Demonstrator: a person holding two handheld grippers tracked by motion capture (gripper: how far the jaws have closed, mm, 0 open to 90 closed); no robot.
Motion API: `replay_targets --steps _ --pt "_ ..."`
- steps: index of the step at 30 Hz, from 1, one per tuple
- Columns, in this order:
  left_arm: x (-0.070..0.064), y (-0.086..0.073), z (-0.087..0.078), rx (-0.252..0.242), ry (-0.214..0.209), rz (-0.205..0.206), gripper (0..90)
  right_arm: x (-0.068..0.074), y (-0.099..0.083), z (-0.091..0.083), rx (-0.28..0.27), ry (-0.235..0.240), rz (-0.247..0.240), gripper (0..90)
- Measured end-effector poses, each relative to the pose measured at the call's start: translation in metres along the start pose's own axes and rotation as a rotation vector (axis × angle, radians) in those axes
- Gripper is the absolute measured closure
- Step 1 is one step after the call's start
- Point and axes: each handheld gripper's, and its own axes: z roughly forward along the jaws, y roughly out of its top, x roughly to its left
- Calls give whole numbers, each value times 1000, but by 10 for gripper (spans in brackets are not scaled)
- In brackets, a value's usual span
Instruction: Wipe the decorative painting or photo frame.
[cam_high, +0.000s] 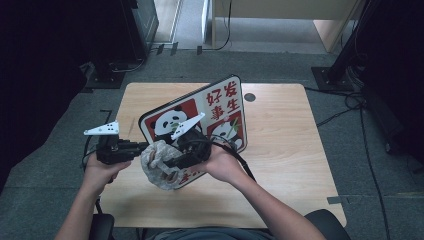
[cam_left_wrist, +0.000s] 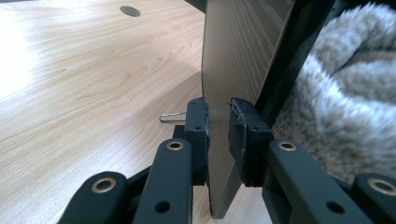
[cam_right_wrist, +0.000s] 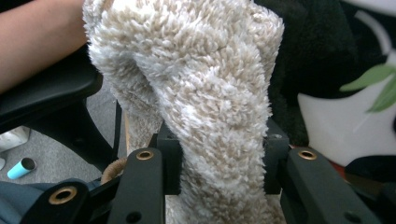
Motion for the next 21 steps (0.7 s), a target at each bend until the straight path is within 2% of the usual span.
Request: replay_targets --steps 9,21 --pt "0 -1 0 2 2 0 775 0 -13 8 8 5 18 628" --pt "-1 -1 0 7 0 -3 782 -1 -40 25 26 9 16 628"
